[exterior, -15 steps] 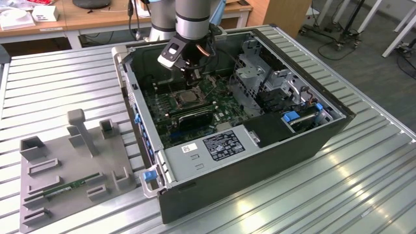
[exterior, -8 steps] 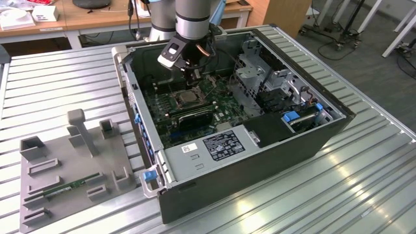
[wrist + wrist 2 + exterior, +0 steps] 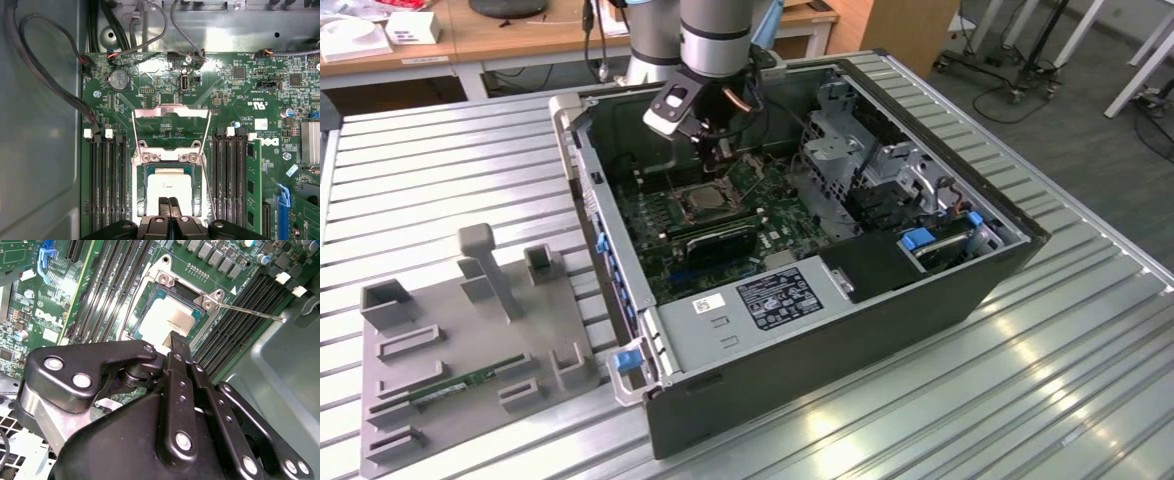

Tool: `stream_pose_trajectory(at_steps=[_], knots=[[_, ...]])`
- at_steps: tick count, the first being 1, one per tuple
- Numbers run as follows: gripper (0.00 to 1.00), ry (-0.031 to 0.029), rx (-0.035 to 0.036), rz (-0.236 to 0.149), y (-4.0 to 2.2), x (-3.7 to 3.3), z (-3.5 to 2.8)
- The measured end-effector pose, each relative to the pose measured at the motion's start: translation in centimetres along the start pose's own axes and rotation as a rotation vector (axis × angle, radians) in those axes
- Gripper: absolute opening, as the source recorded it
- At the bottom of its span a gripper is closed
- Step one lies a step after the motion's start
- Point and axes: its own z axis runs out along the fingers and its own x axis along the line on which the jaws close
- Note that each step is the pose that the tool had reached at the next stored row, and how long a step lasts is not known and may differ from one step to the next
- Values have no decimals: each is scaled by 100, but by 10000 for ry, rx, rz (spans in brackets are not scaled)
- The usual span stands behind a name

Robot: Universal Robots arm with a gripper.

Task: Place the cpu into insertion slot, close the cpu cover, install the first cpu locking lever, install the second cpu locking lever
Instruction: 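Close the cpu cover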

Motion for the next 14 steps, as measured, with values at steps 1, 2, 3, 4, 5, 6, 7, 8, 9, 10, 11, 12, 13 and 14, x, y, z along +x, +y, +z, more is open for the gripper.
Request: stream_pose_trajectory(at_steps=[1, 2, 3, 4, 5, 6, 7, 8, 9, 10, 11, 12, 13, 14], knots=[[11, 1, 0, 0, 0, 0, -10], [11, 0, 0, 0, 0, 1, -20], [11, 1, 0, 0, 0, 1, -26], [11, 1, 0, 0, 1, 1, -30], [11, 3, -1, 0, 1, 1, -30], [11, 3, -2, 0, 1, 1, -30], [11, 3, -2, 0, 1, 1, -30], [11, 1, 0, 0, 0, 1, -31], [11, 2, -1, 0, 1, 1, -31], [11, 1, -1, 0, 1, 1, -31], [11, 0, 0, 0, 1, 1, -33], [11, -4, 2, 0, 0, 1, -38], [11, -2, 1, 0, 0, 1, -41], [11, 0, 0, 0, 1, 1, -45]])
